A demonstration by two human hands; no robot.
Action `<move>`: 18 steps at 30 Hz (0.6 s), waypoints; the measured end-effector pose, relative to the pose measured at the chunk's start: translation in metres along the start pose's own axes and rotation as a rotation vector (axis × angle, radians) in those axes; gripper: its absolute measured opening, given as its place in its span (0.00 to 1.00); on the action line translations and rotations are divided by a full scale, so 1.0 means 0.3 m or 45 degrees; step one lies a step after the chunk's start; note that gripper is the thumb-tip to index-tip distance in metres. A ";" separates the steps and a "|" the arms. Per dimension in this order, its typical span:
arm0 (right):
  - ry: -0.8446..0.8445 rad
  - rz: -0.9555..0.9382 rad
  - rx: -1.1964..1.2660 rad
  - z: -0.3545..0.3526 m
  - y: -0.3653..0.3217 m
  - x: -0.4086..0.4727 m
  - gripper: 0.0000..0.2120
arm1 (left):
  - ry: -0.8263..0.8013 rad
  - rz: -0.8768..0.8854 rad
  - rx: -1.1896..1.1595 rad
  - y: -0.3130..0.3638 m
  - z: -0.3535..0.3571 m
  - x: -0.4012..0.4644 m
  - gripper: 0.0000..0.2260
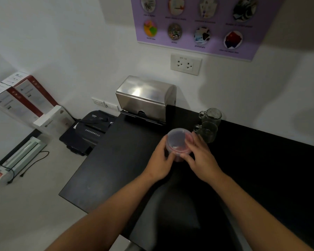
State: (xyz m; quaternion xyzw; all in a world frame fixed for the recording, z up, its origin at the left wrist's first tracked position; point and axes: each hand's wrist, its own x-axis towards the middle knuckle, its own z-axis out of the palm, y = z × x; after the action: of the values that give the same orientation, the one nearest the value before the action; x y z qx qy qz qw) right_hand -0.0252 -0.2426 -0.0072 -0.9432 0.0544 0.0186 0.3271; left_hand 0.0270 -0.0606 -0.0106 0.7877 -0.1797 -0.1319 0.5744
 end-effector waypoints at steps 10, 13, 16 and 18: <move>0.086 0.003 -0.328 -0.123 0.049 0.309 0.39 | 0.036 -0.230 -0.176 -0.039 0.038 0.338 0.25; 0.120 0.002 -0.298 -0.139 0.074 0.366 0.37 | 0.063 -0.209 -0.104 0.015 0.047 0.387 0.23; 0.150 -0.010 -0.232 -0.148 0.098 0.423 0.38 | 0.091 -0.155 0.008 0.033 0.052 0.440 0.22; 0.168 -0.004 -0.195 -0.154 0.109 0.445 0.35 | 0.093 -0.122 0.043 0.031 0.054 0.467 0.23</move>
State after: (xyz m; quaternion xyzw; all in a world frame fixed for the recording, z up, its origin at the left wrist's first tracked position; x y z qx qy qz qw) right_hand 0.1037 -0.3089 -0.0005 -0.9648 0.0726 -0.0399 0.2498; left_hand 0.1453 -0.1379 -0.0069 0.8093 -0.1230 -0.1273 0.5602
